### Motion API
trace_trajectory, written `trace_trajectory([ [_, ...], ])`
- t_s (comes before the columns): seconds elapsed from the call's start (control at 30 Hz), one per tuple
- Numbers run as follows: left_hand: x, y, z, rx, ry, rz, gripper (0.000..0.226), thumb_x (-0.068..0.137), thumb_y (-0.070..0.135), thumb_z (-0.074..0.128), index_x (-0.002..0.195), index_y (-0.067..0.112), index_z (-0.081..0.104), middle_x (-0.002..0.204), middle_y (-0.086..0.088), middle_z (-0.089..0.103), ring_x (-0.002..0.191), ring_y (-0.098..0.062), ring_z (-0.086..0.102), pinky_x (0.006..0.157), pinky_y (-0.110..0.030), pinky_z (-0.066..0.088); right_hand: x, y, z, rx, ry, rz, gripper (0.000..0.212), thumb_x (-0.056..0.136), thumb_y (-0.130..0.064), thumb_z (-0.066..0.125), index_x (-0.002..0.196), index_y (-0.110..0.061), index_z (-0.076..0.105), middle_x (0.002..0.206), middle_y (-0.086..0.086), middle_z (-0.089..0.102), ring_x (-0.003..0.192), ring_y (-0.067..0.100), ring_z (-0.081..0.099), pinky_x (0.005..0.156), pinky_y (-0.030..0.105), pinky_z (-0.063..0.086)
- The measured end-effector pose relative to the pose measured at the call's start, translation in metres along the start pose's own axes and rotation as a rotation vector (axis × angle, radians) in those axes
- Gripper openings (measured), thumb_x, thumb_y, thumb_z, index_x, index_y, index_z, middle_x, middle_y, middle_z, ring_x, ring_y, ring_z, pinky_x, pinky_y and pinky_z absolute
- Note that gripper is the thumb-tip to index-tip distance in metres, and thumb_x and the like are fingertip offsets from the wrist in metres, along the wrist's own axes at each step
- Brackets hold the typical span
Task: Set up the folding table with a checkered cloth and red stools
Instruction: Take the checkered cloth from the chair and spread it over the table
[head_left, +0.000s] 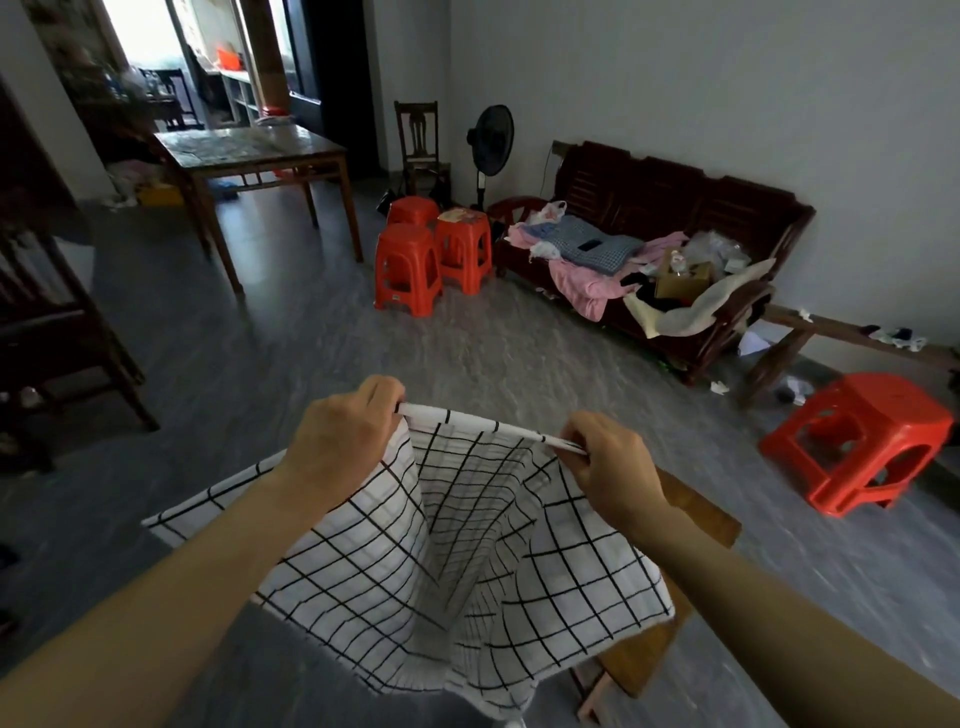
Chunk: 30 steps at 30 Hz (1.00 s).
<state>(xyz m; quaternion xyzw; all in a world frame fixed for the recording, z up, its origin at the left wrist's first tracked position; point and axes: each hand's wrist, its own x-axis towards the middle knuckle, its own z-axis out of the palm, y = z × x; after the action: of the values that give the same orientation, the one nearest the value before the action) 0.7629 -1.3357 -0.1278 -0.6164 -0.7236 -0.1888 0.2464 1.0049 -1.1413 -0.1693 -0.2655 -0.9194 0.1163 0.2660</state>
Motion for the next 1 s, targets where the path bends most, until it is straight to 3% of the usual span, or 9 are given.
trace_trajectory([
  [0.17,0.037,-0.038,0.024,0.057,0.009,-0.019,0.016,0.082,0.006,0.07,0.086,0.007,0.054,0.063,-0.001,0.049,0.038,-0.01,0.033,0.03,-0.024,0.033,0.044,0.03,0.042,0.041,-0.092,-0.079,0.017,0.085,-0.028,0.074,0.081,-0.019,0.06,0.071,-0.011,0.047,0.06,0.012,0.046,0.053,0.029,0.038],
  [0.37,0.093,-0.083,0.046,0.078,-0.16,0.076,0.04,0.071,0.019,0.082,0.089,0.015,0.047,0.052,0.008,0.046,0.034,-0.01,0.039,0.031,-0.023,0.036,0.132,0.072,0.068,0.15,-0.063,0.013,0.015,0.084,-0.017,0.073,0.081,-0.015,0.059,0.074,-0.005,0.052,0.065,0.02,0.051,0.056,0.043,0.048],
  [0.47,0.115,-0.107,0.059,0.084,-0.208,0.157,0.036,0.085,0.049,0.064,0.083,0.019,0.043,0.055,0.011,0.041,0.038,-0.012,0.041,0.036,-0.026,0.039,0.172,0.088,0.066,0.103,-0.068,-0.012,0.012,0.083,-0.013,0.072,0.084,-0.014,0.06,0.081,0.002,0.057,0.068,0.027,0.054,0.057,0.047,0.05],
  [0.53,0.128,-0.121,0.069,0.069,-0.22,0.192,0.039,0.088,0.056,0.05,0.075,0.02,0.044,0.058,0.012,0.035,0.041,-0.012,0.038,0.04,-0.023,0.034,0.195,0.094,0.065,0.059,-0.06,-0.057,0.012,0.084,-0.013,0.072,0.086,-0.012,0.061,0.083,0.004,0.057,0.067,0.031,0.055,0.055,0.046,0.048],
  [0.63,0.15,-0.141,0.086,0.078,-0.233,0.248,0.033,0.087,0.046,0.059,0.073,0.021,0.042,0.061,0.014,0.031,0.043,-0.009,0.03,0.044,-0.019,0.025,0.226,0.104,0.068,0.002,-0.044,-0.115,0.012,0.083,-0.014,0.073,0.087,-0.012,0.062,0.082,0.005,0.058,0.065,0.033,0.057,0.051,0.041,0.046],
  [0.73,0.173,-0.161,0.104,0.101,-0.256,0.233,0.032,0.076,0.033,0.076,0.075,0.018,0.048,0.058,0.009,0.041,0.039,-0.013,0.035,0.038,-0.023,0.034,0.251,0.111,0.08,-0.028,-0.048,-0.131,0.015,0.082,-0.014,0.075,0.086,-0.014,0.061,0.08,0.003,0.057,0.061,0.032,0.056,0.048,0.033,0.038],
  [0.8,0.186,-0.179,0.118,0.125,-0.253,0.227,0.032,0.075,0.032,0.078,0.075,0.016,0.05,0.055,0.006,0.047,0.036,-0.016,0.038,0.035,-0.025,0.039,0.268,0.112,0.092,-0.044,-0.047,-0.122,0.014,0.082,-0.016,0.075,0.086,-0.015,0.062,0.08,0.002,0.056,0.061,0.03,0.055,0.047,0.033,0.038],
  [1.0,0.224,-0.242,0.151,0.101,-0.197,0.232,0.037,0.067,0.028,0.085,0.069,0.012,0.052,0.049,0.005,0.044,0.036,-0.014,0.027,0.034,-0.021,0.033,0.318,0.105,0.132,-0.098,-0.069,-0.024,0.014,0.088,-0.026,0.07,0.086,-0.017,0.06,0.08,-0.002,0.056,0.064,0.025,0.055,0.05,0.038,0.044],
])
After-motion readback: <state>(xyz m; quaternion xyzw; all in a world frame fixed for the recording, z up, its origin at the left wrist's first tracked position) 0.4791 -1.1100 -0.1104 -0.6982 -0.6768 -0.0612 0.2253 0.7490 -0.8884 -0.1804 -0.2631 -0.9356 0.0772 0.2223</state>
